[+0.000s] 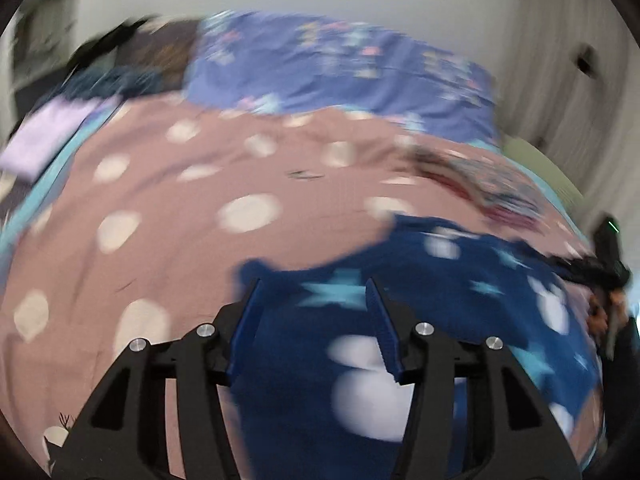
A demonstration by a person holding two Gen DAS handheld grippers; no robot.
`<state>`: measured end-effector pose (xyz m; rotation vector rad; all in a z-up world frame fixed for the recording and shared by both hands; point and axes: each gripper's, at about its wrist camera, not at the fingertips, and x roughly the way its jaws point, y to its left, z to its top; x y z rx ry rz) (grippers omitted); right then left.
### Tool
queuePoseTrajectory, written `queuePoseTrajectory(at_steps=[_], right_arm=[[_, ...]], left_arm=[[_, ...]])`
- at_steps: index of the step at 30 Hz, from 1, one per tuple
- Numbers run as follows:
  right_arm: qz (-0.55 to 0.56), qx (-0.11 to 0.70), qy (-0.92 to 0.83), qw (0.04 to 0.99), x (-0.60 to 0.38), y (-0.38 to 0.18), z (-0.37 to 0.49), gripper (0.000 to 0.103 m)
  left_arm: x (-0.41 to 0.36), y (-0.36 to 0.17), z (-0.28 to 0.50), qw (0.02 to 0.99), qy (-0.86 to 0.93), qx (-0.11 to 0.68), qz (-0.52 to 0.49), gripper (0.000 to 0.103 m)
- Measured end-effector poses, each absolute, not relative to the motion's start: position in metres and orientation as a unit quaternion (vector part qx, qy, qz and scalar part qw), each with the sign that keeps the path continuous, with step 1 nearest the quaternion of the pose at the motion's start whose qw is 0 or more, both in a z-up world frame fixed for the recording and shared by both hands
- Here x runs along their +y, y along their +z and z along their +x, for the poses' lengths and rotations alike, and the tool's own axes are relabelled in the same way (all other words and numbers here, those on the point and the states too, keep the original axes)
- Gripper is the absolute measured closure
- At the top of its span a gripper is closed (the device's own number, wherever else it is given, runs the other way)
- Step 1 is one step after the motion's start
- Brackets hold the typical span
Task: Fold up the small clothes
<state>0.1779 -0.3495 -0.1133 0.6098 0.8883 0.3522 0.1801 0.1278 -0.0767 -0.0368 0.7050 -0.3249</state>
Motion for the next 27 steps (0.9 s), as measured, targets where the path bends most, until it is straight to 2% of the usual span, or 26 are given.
queuePoseTrajectory(at_steps=[2,6,10,12,13,19,23,27], right_arm=[[0.304,0.426,0.17,0.835,-0.357,-0.116,0.173,0.067],[0.329,0.429,0.187,0.82,-0.373,-0.119,0.162,0.067],[0.331,0.443,0.214,0.805,-0.382,-0.119,0.156,0.066],[0.33,0.454,0.23,0.795,-0.383,-0.122,0.153,0.061],[0.33,0.458,0.238,0.79,-0.382,-0.122,0.153,0.06],[0.35,0.464,0.326,0.746,-0.361,-0.118,0.159,0.05],[0.307,0.521,0.289,0.742,-0.337,-0.124,0.176,0.049],[0.313,0.531,0.266,0.741,-0.332,-0.129,0.183,0.049]], left_arm=[[0.075,-0.062,0.15,0.915,-0.22,0.338,0.012,0.05],[-0.026,-0.065,0.092,0.876,-0.326,0.349,0.067,0.049],[-0.119,-0.089,0.031,0.838,-0.405,0.341,0.135,0.033],[-0.155,-0.104,0.005,0.829,-0.414,0.323,0.195,0.025],[-0.167,-0.11,-0.002,0.826,-0.412,0.318,0.217,0.02],[-0.209,-0.141,-0.026,0.816,-0.376,0.302,0.32,0.02],[-0.208,-0.15,-0.016,0.826,-0.333,0.325,0.317,0.02],[-0.212,-0.154,-0.02,0.827,-0.32,0.32,0.335,0.02]])
